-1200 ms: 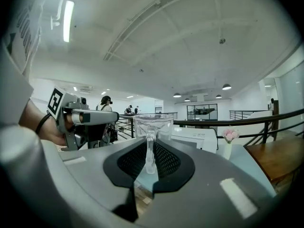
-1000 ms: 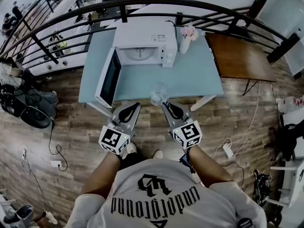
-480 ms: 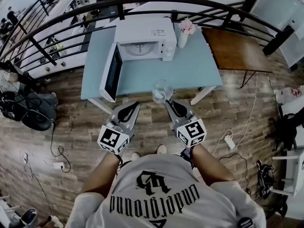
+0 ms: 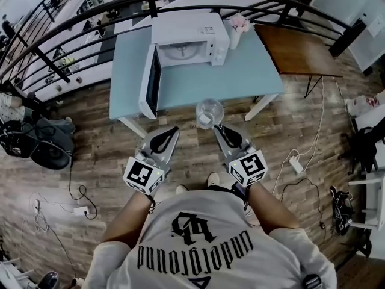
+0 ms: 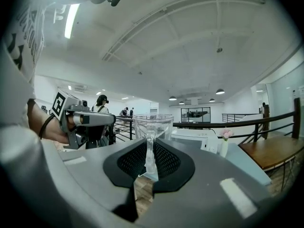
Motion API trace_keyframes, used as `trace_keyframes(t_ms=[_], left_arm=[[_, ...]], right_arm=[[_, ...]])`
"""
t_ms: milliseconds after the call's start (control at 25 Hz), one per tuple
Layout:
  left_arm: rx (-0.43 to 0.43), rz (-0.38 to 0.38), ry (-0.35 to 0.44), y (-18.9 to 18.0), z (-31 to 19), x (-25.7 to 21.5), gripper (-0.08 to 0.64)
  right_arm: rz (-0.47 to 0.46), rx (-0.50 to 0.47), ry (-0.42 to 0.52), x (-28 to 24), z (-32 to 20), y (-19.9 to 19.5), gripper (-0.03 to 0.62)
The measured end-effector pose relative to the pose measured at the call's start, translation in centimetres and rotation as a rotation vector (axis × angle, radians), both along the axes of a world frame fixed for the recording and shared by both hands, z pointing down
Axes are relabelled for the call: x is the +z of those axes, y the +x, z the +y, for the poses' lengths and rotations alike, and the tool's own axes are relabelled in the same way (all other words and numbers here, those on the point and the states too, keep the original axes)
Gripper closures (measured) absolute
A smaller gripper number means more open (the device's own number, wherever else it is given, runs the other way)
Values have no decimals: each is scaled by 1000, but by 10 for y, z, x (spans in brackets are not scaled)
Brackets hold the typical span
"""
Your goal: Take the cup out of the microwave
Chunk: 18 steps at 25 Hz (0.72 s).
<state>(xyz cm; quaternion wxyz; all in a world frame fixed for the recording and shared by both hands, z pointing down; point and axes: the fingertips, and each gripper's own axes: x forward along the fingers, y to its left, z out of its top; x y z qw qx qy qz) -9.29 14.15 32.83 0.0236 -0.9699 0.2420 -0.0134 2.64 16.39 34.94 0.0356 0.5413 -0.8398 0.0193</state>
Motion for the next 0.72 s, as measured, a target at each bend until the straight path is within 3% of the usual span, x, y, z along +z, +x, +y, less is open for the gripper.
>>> trace_keyframes(t_ms=[320,720], left_arm=[[29,-3,-2,-32,10,3,511],[47,3,6,-39,7,0,511]], right_arm=[[9,21,-5,-2,20,-29,558],[17,46,6,-5,25,-29,558]])
